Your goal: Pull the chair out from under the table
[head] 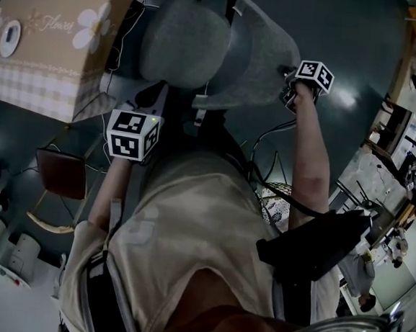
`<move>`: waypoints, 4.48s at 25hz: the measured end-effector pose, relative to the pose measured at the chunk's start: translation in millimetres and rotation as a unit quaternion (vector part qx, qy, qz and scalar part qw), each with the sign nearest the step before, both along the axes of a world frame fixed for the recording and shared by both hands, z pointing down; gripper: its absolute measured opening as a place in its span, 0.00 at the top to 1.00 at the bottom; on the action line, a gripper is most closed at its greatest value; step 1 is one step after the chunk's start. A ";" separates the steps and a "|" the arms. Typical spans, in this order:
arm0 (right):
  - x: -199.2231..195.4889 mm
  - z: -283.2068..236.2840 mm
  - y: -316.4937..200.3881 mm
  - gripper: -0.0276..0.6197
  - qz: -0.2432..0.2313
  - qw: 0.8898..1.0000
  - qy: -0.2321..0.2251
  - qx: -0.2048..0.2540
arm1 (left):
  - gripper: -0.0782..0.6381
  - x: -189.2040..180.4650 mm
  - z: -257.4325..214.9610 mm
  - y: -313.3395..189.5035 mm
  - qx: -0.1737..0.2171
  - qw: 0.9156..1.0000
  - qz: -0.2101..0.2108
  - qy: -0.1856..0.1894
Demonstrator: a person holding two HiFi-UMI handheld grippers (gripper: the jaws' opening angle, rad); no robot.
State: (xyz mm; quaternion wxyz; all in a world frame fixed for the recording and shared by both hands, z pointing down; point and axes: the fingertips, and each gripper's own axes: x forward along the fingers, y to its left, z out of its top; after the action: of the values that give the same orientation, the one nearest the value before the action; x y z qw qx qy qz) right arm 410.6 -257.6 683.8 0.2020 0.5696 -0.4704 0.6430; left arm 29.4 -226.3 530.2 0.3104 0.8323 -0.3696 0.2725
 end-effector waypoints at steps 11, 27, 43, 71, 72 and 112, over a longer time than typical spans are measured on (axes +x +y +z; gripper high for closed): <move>17.4 -0.6 14.3 0.80 0.013 1.000 -0.003 -0.003 | 0.88 6.1 -2.0 0.7 0.001 1.000 0.010 -0.004; 34.0 1.5 33.9 0.80 0.034 0.999 -0.002 -0.005 | 0.88 20.8 1.1 3.6 0.001 1.000 0.031 -0.002; 50.2 -1.5 56.4 0.80 0.053 0.999 -0.002 -0.005 | 0.88 28.3 1.6 9.6 0.001 0.999 0.048 -0.007; 73.1 -3.6 91.0 0.80 0.066 0.998 -0.004 -0.010 | 0.88 50.6 0.0 24.9 0.004 0.998 0.064 -0.002; 73.2 -3.6 91.3 0.80 0.065 0.998 -0.004 -0.010 | 0.88 51.8 0.5 26.0 0.003 0.998 0.066 -0.002; -90.0 -197.6 38.6 0.94 -0.041 0.941 -0.005 0.336 | 0.88 57.5 -71.5 -38.4 0.128 0.974 0.172 0.071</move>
State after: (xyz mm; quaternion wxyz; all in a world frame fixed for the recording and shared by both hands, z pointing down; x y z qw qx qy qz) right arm 320.6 -219.0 486.1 0.0228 0.5812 -0.6830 0.4418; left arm 86.9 -264.7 458.7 0.1750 0.9335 -0.2296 0.2125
